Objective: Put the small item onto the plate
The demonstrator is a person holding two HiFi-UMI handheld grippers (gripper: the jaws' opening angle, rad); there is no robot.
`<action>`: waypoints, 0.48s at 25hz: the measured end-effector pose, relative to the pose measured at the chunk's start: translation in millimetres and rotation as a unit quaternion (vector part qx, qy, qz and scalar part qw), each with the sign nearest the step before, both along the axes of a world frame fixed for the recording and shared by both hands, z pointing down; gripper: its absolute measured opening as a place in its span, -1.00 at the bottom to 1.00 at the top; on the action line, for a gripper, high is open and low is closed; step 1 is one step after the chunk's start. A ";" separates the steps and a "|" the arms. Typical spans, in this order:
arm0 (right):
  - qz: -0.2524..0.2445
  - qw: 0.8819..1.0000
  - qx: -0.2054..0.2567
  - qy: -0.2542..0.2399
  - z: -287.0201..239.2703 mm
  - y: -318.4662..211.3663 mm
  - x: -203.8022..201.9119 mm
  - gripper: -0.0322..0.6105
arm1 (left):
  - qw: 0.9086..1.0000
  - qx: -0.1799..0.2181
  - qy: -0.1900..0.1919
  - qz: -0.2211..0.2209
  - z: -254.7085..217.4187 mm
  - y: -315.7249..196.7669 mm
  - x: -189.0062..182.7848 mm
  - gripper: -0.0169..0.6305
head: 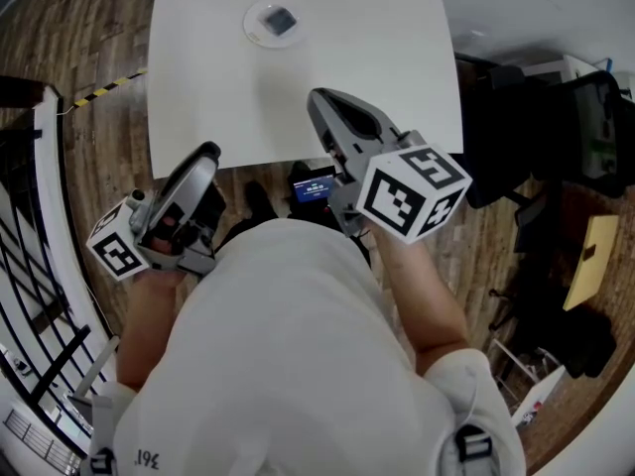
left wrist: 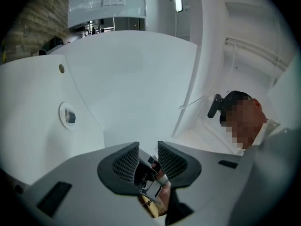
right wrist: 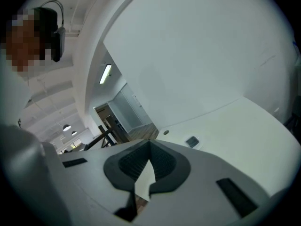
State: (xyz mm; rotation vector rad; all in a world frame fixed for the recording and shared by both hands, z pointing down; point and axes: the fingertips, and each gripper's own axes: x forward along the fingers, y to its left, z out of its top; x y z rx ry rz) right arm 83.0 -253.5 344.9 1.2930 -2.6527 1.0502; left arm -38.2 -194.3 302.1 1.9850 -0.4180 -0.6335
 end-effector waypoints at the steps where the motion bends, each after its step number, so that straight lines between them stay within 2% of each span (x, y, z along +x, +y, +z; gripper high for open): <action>1: 0.000 1.000 -0.003 -0.016 -3.1 1.4 -0.6 -0.89 | 1.000 0.004 0.003 0.000 -2.2 1.1 -0.3 -0.61; 5: 0.004 0.997 -0.012 -0.082 -16.3 -0.1 2.0 -0.89 | 1.000 0.011 0.008 0.002 -4.6 1.1 2.7 -0.61; 12: 0.002 0.997 0.009 -0.082 -26.6 -5.6 3.9 -0.89 | 1.000 0.016 0.014 0.019 -3.1 4.8 10.5 -0.61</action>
